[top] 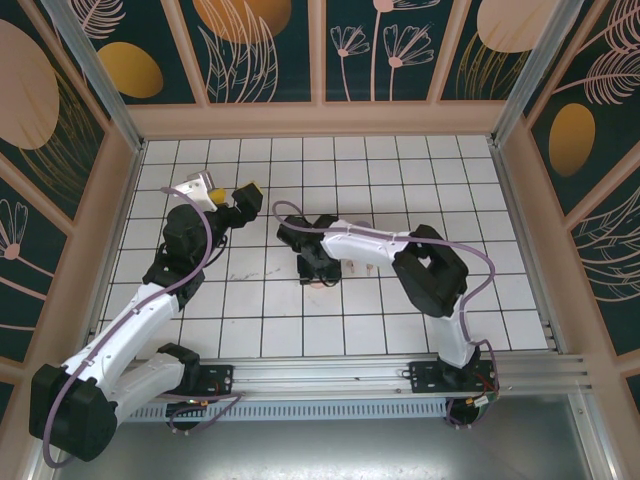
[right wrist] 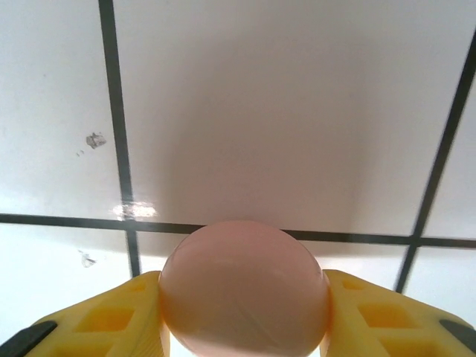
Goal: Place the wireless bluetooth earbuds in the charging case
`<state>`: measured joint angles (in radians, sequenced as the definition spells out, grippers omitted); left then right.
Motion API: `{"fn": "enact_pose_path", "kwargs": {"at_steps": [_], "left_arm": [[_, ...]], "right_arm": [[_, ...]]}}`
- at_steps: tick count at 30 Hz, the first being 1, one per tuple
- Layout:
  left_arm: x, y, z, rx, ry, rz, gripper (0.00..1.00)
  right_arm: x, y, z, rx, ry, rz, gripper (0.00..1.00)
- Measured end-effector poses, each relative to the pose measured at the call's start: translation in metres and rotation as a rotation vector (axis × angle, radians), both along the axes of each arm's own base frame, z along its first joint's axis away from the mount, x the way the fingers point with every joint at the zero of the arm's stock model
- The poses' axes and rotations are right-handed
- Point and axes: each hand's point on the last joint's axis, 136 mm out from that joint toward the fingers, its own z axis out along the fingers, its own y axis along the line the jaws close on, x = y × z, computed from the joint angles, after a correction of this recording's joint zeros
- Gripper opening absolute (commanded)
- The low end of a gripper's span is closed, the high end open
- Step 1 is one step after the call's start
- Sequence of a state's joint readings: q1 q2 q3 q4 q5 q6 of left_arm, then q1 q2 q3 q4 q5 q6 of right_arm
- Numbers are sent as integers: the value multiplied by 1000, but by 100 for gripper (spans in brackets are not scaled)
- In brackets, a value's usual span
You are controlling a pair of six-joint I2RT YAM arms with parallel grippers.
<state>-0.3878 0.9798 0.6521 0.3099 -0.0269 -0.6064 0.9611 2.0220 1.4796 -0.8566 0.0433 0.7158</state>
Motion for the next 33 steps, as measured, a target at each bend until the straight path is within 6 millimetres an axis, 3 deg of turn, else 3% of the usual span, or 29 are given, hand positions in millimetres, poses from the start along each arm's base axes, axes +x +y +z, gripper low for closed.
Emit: {"fn": "enact_pose_path", "kwargs": {"at_steps": [7,13,19,24,29,33], "left_arm": [[0,-1,0,0,0,-3,99],[-1,-2,0,-1,1,-10,99],[0,-3,-2,0,6,-19,99],[1,-4,-4,2,12,-18,99],[1,-4,-5,2,13,-18,99],[2,-4,-7,4,17,-18,99]], "right_arm": [[-10,-22,-6,-135,30,248,49],[-19,-20,-10,-159,50,367,59],[-21,-19,-11,-157,57,379,71],[-15,-9,0,-118,29,254,71],[-11,-4,22,-18,-13,-29,70],[-16,-7,24,39,-10,-194,70]]}}
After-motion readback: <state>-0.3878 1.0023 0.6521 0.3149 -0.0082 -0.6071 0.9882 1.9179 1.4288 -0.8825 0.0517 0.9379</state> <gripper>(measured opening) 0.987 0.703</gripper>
